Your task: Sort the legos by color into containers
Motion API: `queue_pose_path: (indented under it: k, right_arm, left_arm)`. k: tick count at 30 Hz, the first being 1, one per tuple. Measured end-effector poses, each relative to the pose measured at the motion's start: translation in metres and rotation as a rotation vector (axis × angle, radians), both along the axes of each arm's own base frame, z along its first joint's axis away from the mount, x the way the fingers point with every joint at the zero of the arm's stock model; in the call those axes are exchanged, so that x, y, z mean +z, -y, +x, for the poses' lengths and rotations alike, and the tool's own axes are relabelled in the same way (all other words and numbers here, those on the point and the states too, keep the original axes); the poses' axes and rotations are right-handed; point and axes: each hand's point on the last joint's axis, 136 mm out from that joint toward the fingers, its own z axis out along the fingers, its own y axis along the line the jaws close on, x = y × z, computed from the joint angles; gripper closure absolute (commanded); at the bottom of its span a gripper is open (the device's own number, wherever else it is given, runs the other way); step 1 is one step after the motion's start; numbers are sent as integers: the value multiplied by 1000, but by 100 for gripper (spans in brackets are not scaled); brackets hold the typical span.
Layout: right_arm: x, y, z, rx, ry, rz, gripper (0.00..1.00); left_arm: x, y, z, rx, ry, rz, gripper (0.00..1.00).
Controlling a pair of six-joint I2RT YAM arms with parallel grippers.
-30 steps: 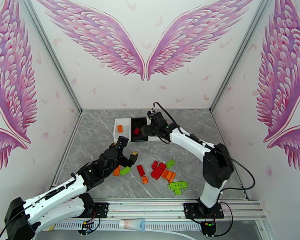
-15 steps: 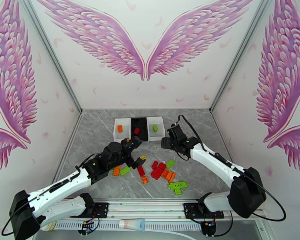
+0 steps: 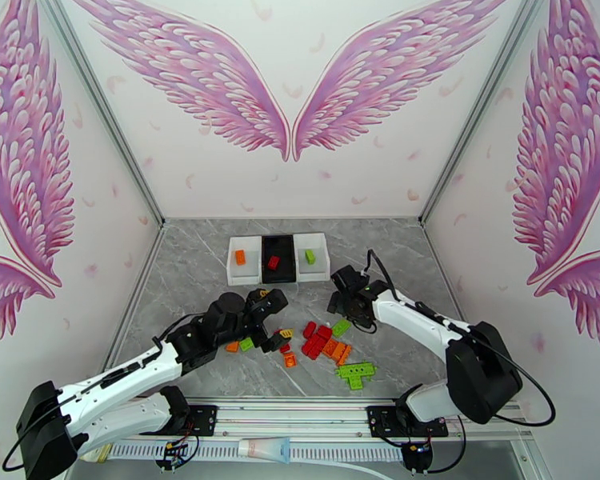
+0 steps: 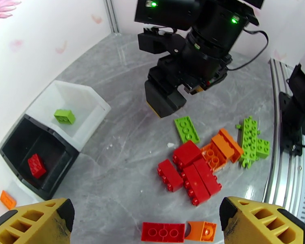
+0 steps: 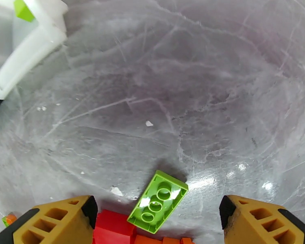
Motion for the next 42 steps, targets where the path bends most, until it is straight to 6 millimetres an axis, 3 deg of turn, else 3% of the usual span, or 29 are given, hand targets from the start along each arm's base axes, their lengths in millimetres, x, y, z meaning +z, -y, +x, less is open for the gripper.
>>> queue_pose_path:
  k: [7, 14, 23, 30, 37, 42]
  right_arm:
    - [-28, -11, 16, 4, -102, -1, 18]
    - [-29, -13, 26, 20, -135, 6, 24]
    - [-18, 5, -1, -1, -144, 13, 24]
    - [-35, 9, -33, 5, -230, 42, 28]
    - [-40, -4, -27, 18, -227, 96, 33]
    - [-46, -10, -20, 22, -250, 105, 45]
  left_arm:
    - [-11, 12, 4, -34, -1, 13, 1]
    - [-23, 25, 7, -44, -25, 10, 1]
    - [-18, 34, 4, -72, -29, -21, 1]
    - [-14, 41, -7, -119, -38, -50, 1]
    - [-14, 40, -8, -124, -38, -51, 1]
    - [-15, 40, -8, -125, -34, -48, 1]
